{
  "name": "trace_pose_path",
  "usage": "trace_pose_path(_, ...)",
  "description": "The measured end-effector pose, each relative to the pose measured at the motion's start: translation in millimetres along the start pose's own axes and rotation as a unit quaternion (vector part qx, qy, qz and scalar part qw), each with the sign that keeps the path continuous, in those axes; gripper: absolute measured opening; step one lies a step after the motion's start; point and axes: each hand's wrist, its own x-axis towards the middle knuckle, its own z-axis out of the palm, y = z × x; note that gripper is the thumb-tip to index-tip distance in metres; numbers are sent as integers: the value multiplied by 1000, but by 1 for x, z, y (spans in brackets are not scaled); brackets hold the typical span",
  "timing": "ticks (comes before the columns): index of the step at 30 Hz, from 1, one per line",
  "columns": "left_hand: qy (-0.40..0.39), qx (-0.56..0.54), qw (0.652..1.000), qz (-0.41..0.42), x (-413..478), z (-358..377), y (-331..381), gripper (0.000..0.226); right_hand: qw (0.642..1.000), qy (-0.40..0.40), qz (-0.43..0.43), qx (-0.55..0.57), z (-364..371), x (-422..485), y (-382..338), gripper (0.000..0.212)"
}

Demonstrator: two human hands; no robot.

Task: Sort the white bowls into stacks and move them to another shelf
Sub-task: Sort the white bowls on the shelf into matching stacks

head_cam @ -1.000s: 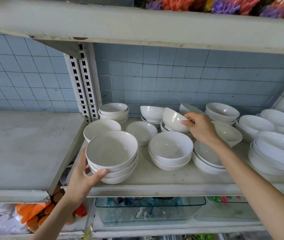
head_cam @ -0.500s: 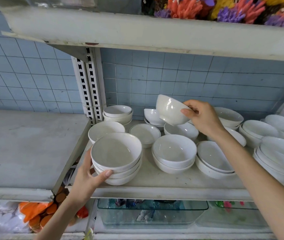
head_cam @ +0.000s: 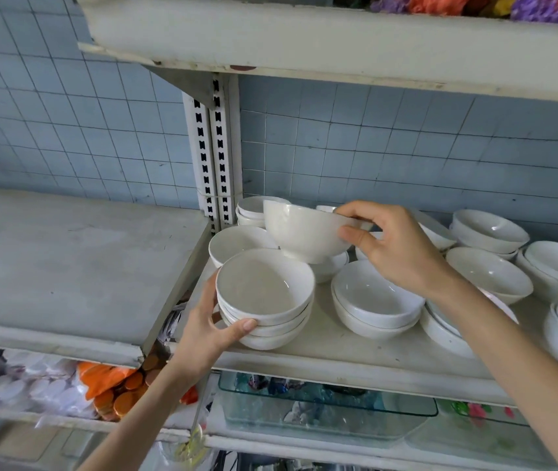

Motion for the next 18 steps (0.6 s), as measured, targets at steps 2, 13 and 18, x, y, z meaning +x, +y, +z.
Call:
trace_pose_path(2,0,-6,1000,0,0,1,-1,101,1000,1,-25,2,10,-2,-5,22)
trace_pose_path(13,-1,-2,1000,3,3,0,-5,111,988,-17,-146,-56,54,-17,-1,12)
trace_pose_path(18,-2,-9,1000,4,4,1,-4,106,982,-17,-165,-87,62,-22,4,10)
